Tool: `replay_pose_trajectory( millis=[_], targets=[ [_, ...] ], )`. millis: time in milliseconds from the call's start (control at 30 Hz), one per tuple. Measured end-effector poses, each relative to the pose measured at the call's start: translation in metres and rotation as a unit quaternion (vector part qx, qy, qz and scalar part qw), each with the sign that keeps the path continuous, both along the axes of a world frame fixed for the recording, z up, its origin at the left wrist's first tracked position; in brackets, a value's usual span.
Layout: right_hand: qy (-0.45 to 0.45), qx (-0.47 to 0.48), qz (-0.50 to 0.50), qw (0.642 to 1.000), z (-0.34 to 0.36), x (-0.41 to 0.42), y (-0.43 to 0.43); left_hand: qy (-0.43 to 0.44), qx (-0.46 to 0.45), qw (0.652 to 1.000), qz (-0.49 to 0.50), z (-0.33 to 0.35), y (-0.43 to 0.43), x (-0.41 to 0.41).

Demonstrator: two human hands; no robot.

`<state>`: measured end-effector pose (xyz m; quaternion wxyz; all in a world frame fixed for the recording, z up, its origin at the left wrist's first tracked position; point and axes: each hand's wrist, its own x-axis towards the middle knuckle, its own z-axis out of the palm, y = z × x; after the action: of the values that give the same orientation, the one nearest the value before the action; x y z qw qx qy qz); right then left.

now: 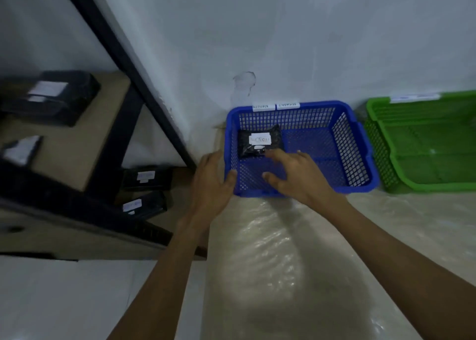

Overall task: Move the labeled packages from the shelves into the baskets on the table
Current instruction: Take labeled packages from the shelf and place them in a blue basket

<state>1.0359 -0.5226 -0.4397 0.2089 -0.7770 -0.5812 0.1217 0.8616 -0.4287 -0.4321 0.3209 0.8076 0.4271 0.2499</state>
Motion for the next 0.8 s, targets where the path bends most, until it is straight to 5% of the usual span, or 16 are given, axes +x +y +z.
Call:
replay_pose_trajectory(
  millis=[267, 800],
  targets=[
    [0.028, 0.097, 0.038, 0.994, 0.063, -0.092, -0.116, -0.054, 0.089, 0.995, 0.006, 0.066, -0.117, -0.11],
    [0.016, 0.146, 0.136, 0.98, 0.229, -0.348, -0.246, -0.113, 0.081, 0.99, 0.033, 0.222, -0.263, -0.399]
  ],
)
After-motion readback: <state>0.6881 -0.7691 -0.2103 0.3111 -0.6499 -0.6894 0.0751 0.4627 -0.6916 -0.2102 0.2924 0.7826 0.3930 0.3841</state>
